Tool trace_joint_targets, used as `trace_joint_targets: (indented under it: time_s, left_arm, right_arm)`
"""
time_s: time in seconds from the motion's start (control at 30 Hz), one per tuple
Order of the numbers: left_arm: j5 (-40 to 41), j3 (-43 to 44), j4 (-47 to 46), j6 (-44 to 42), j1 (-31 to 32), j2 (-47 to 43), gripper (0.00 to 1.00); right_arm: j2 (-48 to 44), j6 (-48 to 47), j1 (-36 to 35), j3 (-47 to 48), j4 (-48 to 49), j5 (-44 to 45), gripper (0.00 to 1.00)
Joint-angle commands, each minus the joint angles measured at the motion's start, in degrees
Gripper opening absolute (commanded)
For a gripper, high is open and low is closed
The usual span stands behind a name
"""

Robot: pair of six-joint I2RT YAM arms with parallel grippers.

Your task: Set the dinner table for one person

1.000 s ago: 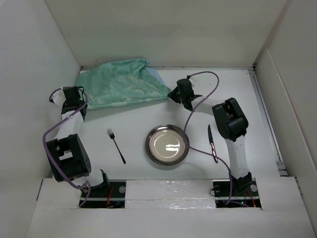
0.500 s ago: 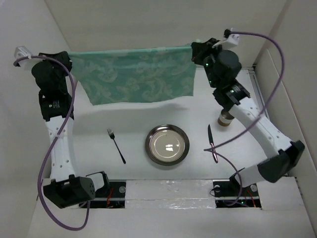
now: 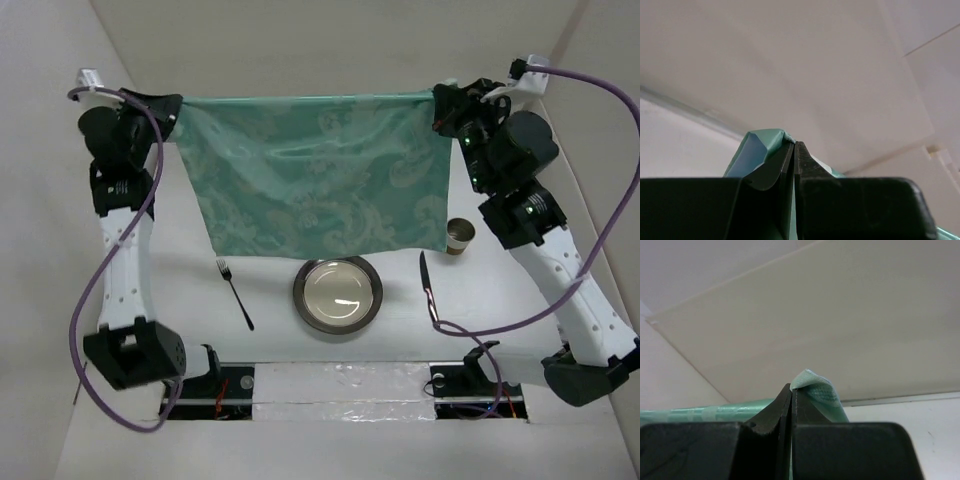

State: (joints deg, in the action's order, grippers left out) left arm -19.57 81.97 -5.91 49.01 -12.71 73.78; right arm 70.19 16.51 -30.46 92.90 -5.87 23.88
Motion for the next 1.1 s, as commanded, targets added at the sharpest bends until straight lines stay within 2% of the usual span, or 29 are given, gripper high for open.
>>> trace_joint_targets:
  time_s: [0.0, 0.07, 0.17, 0.23, 0.33, 0.4, 0.47, 0.53, 0.57, 0.6, 0.67, 0.7, 0.73, 0.83, 0.87, 0.9, 0.93, 1.07]
  left_arm:
    - [-1.9, 4.2, 1.2, -5.0, 2.6, 8.6, 0.00]
    - [-2.0, 6.7, 2.4, -7.0, 4.8, 14.4, 0.00]
    - [-2.5, 12.8, 3.0, -5.7, 5.4, 21.6, 0.00]
    - [-3.2, 20.6, 4.6, -4.7, 5.4, 26.8, 0.00]
    - [-4.1, 31.2, 8.1, -4.1, 5.4, 31.0, 0.00]
    - [-4.4, 35.2, 8.7, -3.8, 5.4, 31.8, 0.00]
    - [-5.3, 34.9, 7.7, -3.7, 5.4, 31.1, 0.00]
    - [-5.5, 28.4, 6.3, -3.8, 5.4, 27.9, 0.00]
    - [-5.2, 25.3, 2.0, -3.8, 5.4, 26.4, 0.00]
    - [-4.9, 17.3, 0.0, -3.5, 5.4, 24.9, 0.00]
    - [-4.3, 8.8, -5.3, -2.9, 5.4, 21.0, 0.00]
    - [-4.4, 0.8, -7.1, -2.5, 5.4, 20.0, 0.00]
    - [-4.6, -2.8, -8.2, -2.2, 5.4, 18.9, 0.00]
    - [-4.0, -15.7, -13.4, -1.1, 5.4, 17.5, 0.00]
    - [-0.8, -24.1, -18.0, 0.1, 6.2, 16.7, 0.00]
    - [-0.8, -24.1, -18.1, 0.1, 6.2, 16.7, 0.00]
    - [-0.6, -29.1, -19.7, 0.6, 7.0, 16.1, 0.00]
    - [0.8, -36.3, -23.7, 1.1, 8.1, 15.7, 0.00]
  right_arm:
    - [2.5, -0.4, 4.1, -1.2, -0.4, -1.4, 0.00]
    - [5.8, -0.1, 6.5, -1.4, 1.5, -3.7, 0.00]
    - [14.2, 0.1, 9.8, 4.8, 0.9, -7.4, 0.00]
    - [19.2, 0.8, 11.5, 13.4, -2.0, -10.6, 0.00]
    - [27.1, 2.1, 14.6, 25.1, -5.6, -14.1, 0.00]
    - [30.9, 2.5, 15.9, 29.9, -8.6, -14.6, 0.00]
    - [31.7, 2.9, 16.6, 31.4, -8.9, -15.7, 0.00]
    - [29.7, 4.3, 18.3, 27.7, -7.2, -17.9, 0.00]
    - [28.3, 5.0, 19.1, 21.1, -4.2, -19.2, 0.00]
    - [25.9, 5.7, 20.0, 17.3, -2.9, -22.3, 0.00]
    - [23.0, 8.4, 22.5, 8.0, 3.0, -23.4, 0.00]
    - [21.8, 8.8, 23.0, -1.2, 5.1, -26.9, 0.00]
    - [20.5, 9.8, 24.1, -5.2, 7.4, -28.0, 0.00]
    - [21.3, 11.2, 25.2, -16.6, 11.0, -31.7, 0.00]
    - [23.6, 12.0, 26.1, -21.9, 13.1, -33.2, 0.00]
    - [23.6, 12.0, 26.1, -22.0, 13.1, -33.2, 0.00]
    - [24.4, 12.1, 26.1, -23.0, 13.1, -34.2, 0.00]
    - [27.1, 11.6, 26.1, -27.8, 13.8, -35.1, 0.00]
